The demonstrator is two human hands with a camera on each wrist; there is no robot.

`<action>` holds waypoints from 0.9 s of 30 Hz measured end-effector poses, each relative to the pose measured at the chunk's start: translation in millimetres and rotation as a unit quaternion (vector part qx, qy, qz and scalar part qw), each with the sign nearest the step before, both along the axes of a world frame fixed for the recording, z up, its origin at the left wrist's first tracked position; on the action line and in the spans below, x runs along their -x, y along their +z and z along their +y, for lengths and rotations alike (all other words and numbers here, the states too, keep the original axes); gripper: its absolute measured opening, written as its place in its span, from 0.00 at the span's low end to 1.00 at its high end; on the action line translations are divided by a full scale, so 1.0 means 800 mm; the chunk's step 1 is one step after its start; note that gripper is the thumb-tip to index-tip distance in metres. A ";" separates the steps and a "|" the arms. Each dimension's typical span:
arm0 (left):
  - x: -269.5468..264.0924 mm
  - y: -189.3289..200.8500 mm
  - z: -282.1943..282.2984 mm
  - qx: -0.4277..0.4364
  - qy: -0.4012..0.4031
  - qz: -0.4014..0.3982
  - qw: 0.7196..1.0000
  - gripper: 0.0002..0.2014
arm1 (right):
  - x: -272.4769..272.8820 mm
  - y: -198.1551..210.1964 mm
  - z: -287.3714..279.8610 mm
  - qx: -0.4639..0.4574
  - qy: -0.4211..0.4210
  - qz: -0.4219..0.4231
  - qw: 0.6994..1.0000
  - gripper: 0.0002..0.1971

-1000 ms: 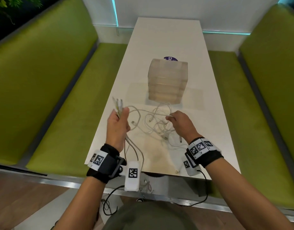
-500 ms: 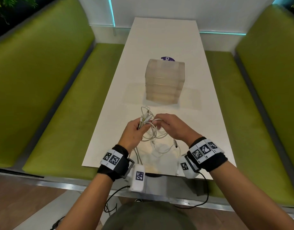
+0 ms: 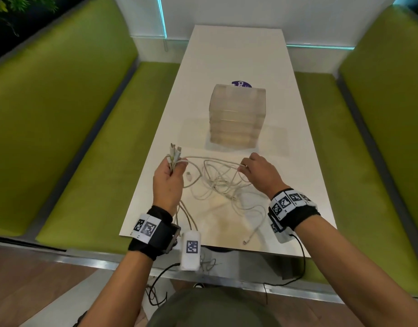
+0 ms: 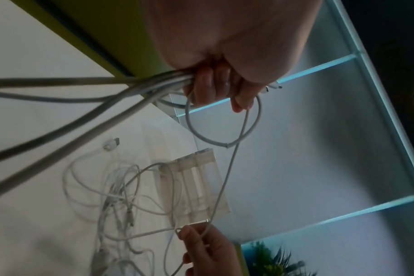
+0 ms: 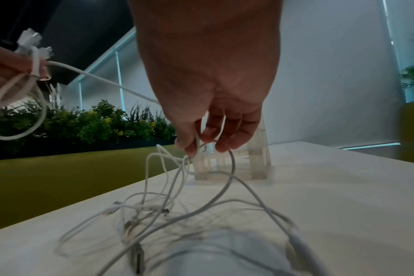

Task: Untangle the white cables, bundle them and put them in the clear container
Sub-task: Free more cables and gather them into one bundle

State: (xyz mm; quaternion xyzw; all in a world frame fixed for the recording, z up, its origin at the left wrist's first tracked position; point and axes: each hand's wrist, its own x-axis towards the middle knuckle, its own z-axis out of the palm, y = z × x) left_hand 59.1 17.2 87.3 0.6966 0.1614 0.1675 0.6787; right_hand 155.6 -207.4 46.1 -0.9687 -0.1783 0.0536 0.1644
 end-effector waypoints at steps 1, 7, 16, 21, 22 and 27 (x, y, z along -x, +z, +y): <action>0.000 0.000 0.002 0.017 0.011 -0.004 1.000 0.06 | -0.002 0.000 0.000 -0.013 -0.013 0.008 1.000 0.15; 0.002 0.002 0.012 0.087 0.069 -0.025 0.994 0.09 | -0.011 0.002 -0.005 -0.036 -0.047 0.042 0.997 0.13; -0.001 -0.020 -0.036 -0.028 -0.083 0.078 0.993 0.08 | 0.025 0.032 0.051 -0.103 0.110 -0.012 0.988 0.09; -0.001 -0.018 -0.050 -0.015 -0.111 0.066 0.992 0.05 | 0.031 0.039 0.070 -0.040 0.118 -0.024 0.992 0.10; -0.003 -0.019 -0.048 -0.016 -0.089 0.062 0.994 0.05 | 0.033 0.039 0.071 -0.041 0.121 -0.027 0.991 0.11; -0.003 -0.010 -0.046 0.040 -0.056 0.049 0.996 0.06 | 0.040 0.040 0.075 -0.036 0.146 -0.042 0.988 0.14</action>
